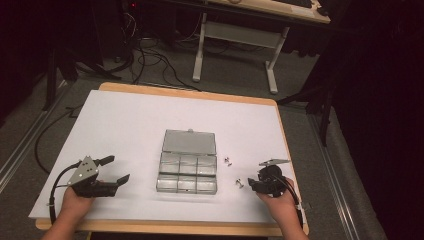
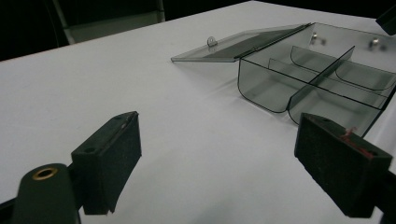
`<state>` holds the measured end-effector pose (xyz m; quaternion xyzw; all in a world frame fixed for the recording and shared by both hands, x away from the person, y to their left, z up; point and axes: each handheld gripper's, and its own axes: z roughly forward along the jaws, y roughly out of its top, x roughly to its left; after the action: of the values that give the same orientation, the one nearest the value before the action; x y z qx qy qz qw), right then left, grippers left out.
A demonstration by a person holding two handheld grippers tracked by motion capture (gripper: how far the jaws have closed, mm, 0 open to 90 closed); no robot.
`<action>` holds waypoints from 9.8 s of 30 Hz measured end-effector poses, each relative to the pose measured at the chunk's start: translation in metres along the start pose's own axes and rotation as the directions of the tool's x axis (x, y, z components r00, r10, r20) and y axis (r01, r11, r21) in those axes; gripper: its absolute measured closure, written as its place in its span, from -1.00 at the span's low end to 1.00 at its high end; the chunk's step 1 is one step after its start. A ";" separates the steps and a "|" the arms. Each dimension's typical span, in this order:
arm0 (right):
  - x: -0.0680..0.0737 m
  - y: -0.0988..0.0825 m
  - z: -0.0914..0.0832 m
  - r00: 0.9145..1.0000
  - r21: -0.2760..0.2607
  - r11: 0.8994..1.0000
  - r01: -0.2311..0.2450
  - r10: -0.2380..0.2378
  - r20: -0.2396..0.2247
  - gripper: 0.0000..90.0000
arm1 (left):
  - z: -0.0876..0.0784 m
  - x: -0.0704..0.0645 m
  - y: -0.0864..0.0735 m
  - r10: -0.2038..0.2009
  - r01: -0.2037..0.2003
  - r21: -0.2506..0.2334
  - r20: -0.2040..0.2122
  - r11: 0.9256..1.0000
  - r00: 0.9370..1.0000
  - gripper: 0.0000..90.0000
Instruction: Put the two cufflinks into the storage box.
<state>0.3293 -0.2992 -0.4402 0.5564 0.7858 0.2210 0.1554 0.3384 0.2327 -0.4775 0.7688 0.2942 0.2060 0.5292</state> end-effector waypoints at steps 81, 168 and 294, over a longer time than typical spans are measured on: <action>0.041 0.056 0.034 0.959 0.344 0.895 0.283 -0.254 -0.130 0.49 | 0.000 0.001 0.000 -0.001 0.001 0.006 0.009 1.000 1.000 -0.66; 0.116 0.147 0.042 0.881 0.329 0.819 0.471 -0.415 -0.228 0.64 | -0.001 0.002 0.000 -0.013 0.013 0.000 0.020 1.000 1.000 -0.66; 0.026 0.102 0.037 0.964 0.347 0.901 0.262 -0.230 -0.130 0.33 | -0.002 0.002 0.000 -0.011 0.011 -0.003 0.022 1.000 1.000 -0.66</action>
<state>0.4209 -0.2398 -0.4183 0.4617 0.8828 0.0749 0.0435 0.3391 0.2353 -0.4769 0.7685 0.2921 0.1951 0.5348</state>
